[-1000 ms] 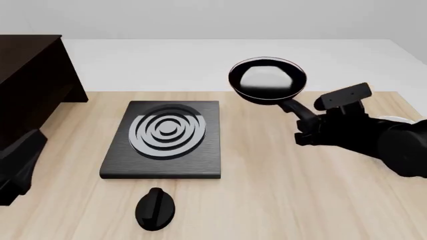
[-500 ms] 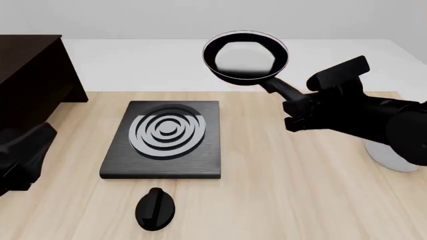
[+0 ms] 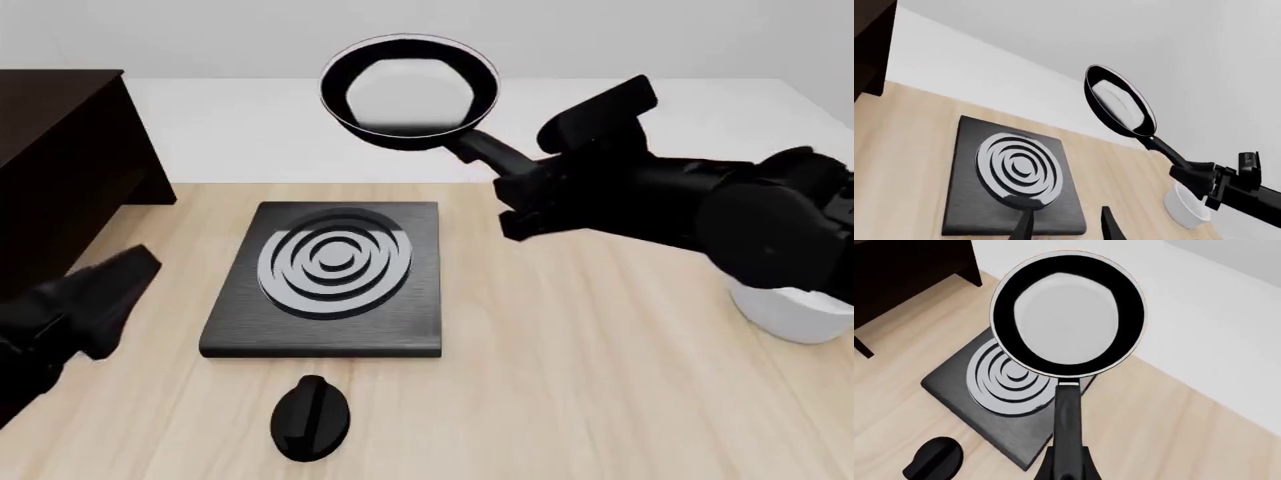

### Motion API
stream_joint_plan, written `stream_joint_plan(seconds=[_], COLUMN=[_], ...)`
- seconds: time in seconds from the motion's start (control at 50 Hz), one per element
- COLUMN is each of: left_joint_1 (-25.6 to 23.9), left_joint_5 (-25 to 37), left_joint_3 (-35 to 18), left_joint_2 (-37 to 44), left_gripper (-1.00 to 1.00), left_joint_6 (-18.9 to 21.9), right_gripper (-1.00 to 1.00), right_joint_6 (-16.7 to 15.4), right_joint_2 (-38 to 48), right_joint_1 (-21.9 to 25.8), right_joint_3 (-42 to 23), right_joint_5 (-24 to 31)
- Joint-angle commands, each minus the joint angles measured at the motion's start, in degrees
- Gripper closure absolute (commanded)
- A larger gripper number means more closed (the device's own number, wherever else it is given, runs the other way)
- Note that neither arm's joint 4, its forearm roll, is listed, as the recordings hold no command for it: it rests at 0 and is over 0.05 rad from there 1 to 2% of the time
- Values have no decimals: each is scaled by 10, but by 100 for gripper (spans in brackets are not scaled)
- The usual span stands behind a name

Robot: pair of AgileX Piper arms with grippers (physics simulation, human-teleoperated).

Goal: Put the frying pan on the cabinet shelf.

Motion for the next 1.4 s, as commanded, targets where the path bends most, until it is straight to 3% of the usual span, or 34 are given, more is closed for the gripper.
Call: stream_joint_plan(seconds=[0.02, 0.1, 0.16, 0.26, 0.34, 0.4, 0.52, 0.56, 1.06, 1.4], left_joint_1=[-39, -58, -66, -94, -79, -85, -107, -118, -118, -116], left_joint_5=[-18, -24, -20, -35, -71, -84, -127, -121, -119, -108], left_joint_3=[-27, -58, -84, -99, -80, -80, -38, -40, -42, -47], left_joint_2=[47, 68, 80, 91, 111, 122, 117, 129, 116, 111], left_gripper=[-100, -100, -100, -100, -100, -100, -100, -100, -100, -100], left_joint_6=[-67, -91, -77, -114, -166, -166, -216, -192, -207, -207], right_gripper=[100, 100, 100, 100, 100, 100, 100, 100, 100, 100], right_joint_6=[5, 4, 4, 3, 1, -1, -6, -8, -5, -9], right_joint_2=[39, 53, 62, 75, 82, 87, 100, 105, 141, 163], right_joint_1=[35, 41, 47, 65, 78, 87, 99, 104, 190, 215], right_joint_3=[-59, -78, -86, -103, -119, -130, -147, -155, -204, -193], right_joint_5=[-7, -6, -11, -12, -9, -4, -1, 1, -12, -37])
